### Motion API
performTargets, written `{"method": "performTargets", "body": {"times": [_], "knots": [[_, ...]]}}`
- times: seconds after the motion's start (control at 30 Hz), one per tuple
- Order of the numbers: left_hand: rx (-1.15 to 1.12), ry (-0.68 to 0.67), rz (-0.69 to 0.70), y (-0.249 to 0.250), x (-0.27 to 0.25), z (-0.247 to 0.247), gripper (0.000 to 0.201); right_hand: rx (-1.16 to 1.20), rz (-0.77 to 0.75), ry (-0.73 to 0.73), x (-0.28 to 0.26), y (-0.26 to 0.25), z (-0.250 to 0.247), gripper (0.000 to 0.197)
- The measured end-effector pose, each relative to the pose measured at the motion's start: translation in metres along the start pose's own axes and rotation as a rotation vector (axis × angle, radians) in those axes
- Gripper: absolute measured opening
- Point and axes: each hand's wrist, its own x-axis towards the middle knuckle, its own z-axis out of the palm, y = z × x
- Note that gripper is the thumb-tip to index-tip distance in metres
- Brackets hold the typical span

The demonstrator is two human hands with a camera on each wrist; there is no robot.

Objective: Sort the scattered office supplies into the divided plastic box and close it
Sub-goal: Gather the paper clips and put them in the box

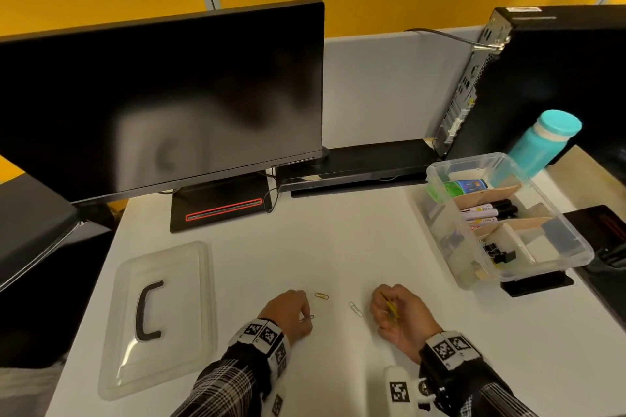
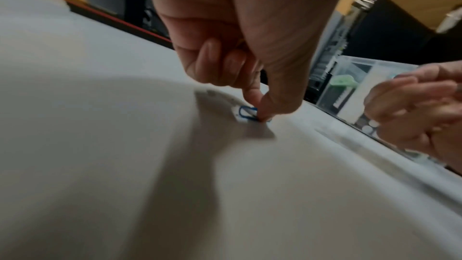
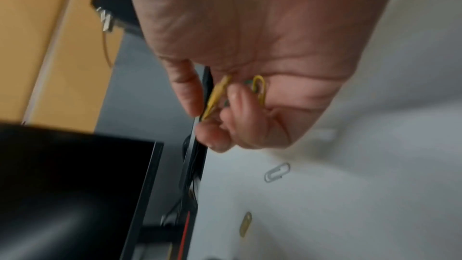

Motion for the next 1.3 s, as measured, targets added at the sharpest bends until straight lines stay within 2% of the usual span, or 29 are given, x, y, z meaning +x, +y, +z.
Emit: {"method": "performTargets", "body": {"times": [0.13,0.2,0.27,0.33,0.37,0.43,0.53,0.6,0.67,0.7,0.77,0.8,0.83,0.9,0.97,1.03,1.17,1.23,1.3], "knots": [[-0.016,0.002,-0.033,-0.001,-0.003,0.002,0.027,-0.348,-0.038,0.110,0.008,0.004,0.015,0.004],[-0.072,-0.010,-0.023,-0.001,-0.005,0.000,0.026,-0.442,-0.039,0.144,0.011,0.007,0.016,0.016],[-0.362,0.032,-0.080,-0.003,-0.004,-0.006,0.025,-0.726,-0.129,0.204,0.011,0.010,0.015,0.014],[-0.884,0.038,-0.202,-0.006,-0.002,-0.014,0.027,-1.094,-0.253,0.222,0.012,0.015,0.013,0.013],[-1.143,0.039,-0.227,-0.008,-0.001,-0.020,0.028,-1.243,-0.257,0.217,0.011,0.017,0.015,0.016],[-1.460,0.060,-0.221,-0.010,0.000,-0.031,0.023,-1.486,-0.215,0.230,0.012,0.021,0.019,0.023],[-1.711,0.043,-0.132,-0.009,-0.002,-0.047,0.012,-1.621,-0.207,0.276,0.014,0.024,0.028,0.024],[-1.746,0.023,-0.128,-0.008,-0.001,-0.053,0.020,-1.606,-0.206,0.298,0.016,0.027,0.031,0.020],[-1.602,0.043,-0.207,-0.005,0.004,-0.053,0.033,-1.561,-0.188,0.309,0.018,0.028,0.030,0.015],[-1.393,0.063,-0.209,-0.003,0.006,-0.051,0.035,-1.535,-0.176,0.302,0.020,0.027,0.029,0.014],[-0.733,0.108,-0.114,-0.001,0.010,-0.042,0.027,-1.504,-0.152,0.258,0.022,0.025,0.027,0.014],[-0.453,0.108,-0.036,0.001,0.010,-0.036,0.018,-1.504,-0.144,0.232,0.023,0.024,0.026,0.014],[-0.261,0.067,0.027,0.005,0.010,-0.032,0.008,-1.520,-0.142,0.214,0.022,0.023,0.026,0.014],[-0.048,-0.033,0.079,0.015,0.011,-0.027,0.023,-1.583,-0.174,0.202,0.015,0.019,0.027,0.014],[0.024,-0.044,0.096,0.022,0.015,-0.025,0.029,-1.611,-0.298,0.238,0.002,0.008,0.028,0.014],[0.049,-0.017,0.092,0.027,0.021,-0.025,0.024,-1.575,-0.481,0.346,-0.017,-0.012,0.026,0.015],[0.055,-0.066,0.066,0.028,0.030,-0.025,0.016,-1.386,-0.808,0.730,-0.060,-0.071,0.014,0.010],[0.052,-0.084,0.051,0.025,0.033,-0.024,0.012,-1.307,-0.809,0.936,-0.076,-0.104,-0.002,0.010],[0.054,-0.097,0.033,0.022,0.036,-0.021,0.005,-1.289,-0.648,1.118,-0.085,-0.134,-0.027,0.010]]}}
